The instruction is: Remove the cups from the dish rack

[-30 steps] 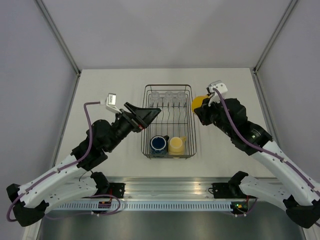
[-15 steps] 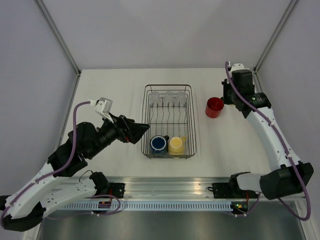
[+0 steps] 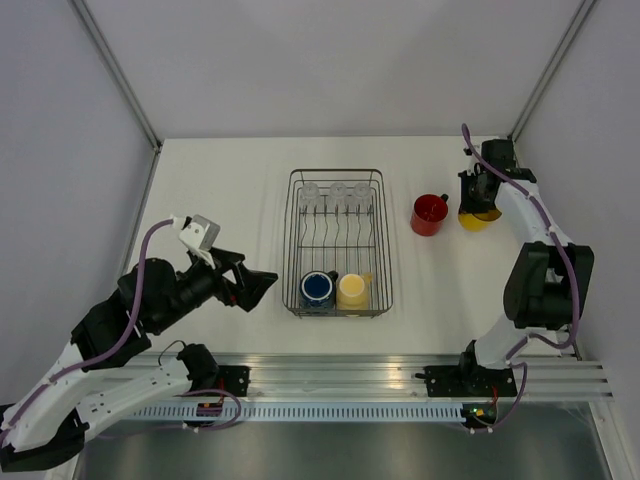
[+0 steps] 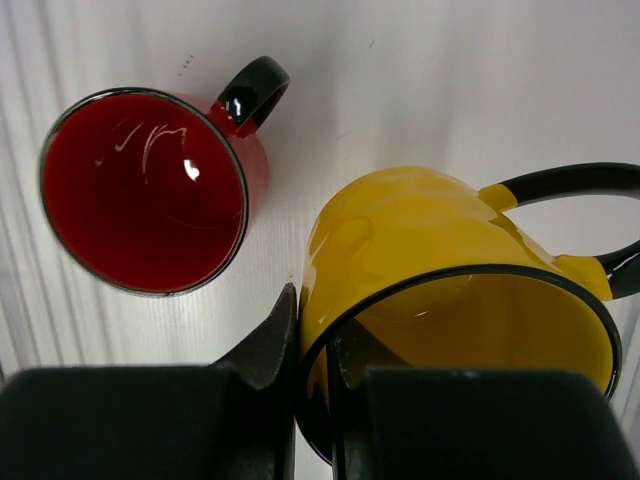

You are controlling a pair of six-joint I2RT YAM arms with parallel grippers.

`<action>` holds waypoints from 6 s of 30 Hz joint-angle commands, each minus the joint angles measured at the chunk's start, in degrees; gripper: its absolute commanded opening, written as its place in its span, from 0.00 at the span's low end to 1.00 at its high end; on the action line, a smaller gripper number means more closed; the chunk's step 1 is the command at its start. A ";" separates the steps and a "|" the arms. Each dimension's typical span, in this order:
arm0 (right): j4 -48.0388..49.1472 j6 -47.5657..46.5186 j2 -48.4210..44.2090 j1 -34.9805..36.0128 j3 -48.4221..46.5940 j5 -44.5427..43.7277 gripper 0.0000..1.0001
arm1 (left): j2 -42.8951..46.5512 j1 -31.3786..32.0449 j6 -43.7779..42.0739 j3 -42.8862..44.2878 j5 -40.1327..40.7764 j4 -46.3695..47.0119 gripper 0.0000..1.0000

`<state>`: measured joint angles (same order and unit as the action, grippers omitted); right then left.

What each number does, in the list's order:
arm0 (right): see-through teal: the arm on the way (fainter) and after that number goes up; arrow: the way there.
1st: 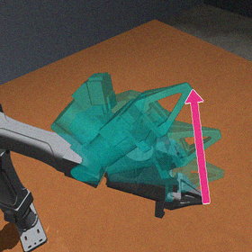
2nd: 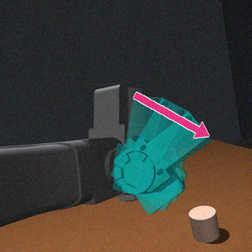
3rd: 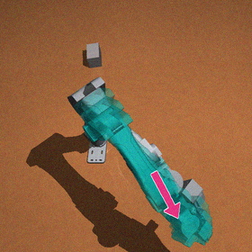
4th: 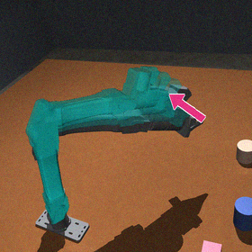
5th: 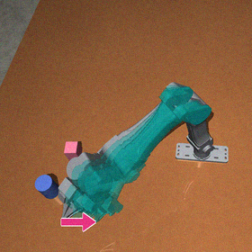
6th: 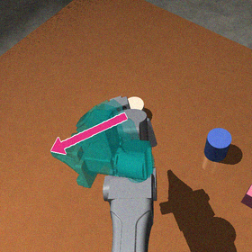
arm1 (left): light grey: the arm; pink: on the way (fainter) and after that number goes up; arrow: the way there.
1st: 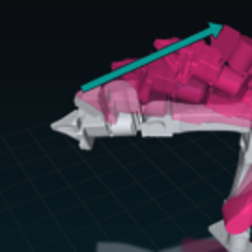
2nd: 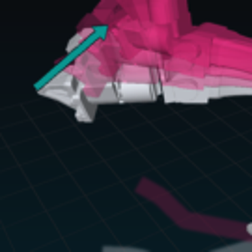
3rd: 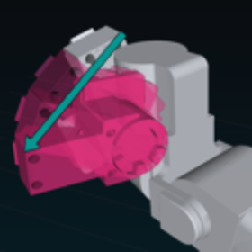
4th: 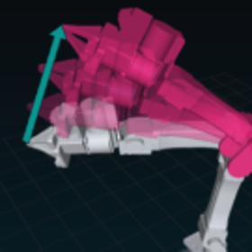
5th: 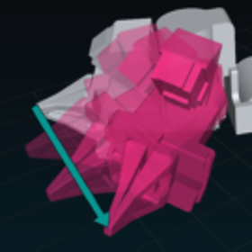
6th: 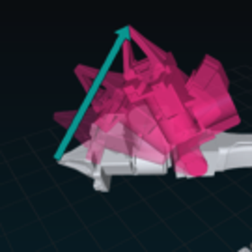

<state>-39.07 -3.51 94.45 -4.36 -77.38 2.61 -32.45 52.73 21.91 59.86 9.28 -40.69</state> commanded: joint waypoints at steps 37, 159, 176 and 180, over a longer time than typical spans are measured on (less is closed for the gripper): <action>5.49 -1.94 9.44 -1.00 -5.76 -2.26 0.38 | 8.89 -0.08 -5.04 -10.20 3.20 3.42 0.99; 47.32 29.79 -51.39 26.85 32.12 55.13 0.98 | -14.58 3.34 19.81 -4.66 -5.40 43.47 0.02; 68.77 31.72 -46.64 42.76 34.14 48.54 0.83 | -15.89 3.34 47.34 -16.26 -10.49 69.41 0.02; 75.79 32.51 -46.73 44.70 35.81 48.01 0.74 | -16.68 3.34 52.60 -17.57 -12.70 71.00 0.02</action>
<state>27.16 30.09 48.12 39.05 -42.68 51.55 -49.39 56.01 65.60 42.44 -0.49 18.83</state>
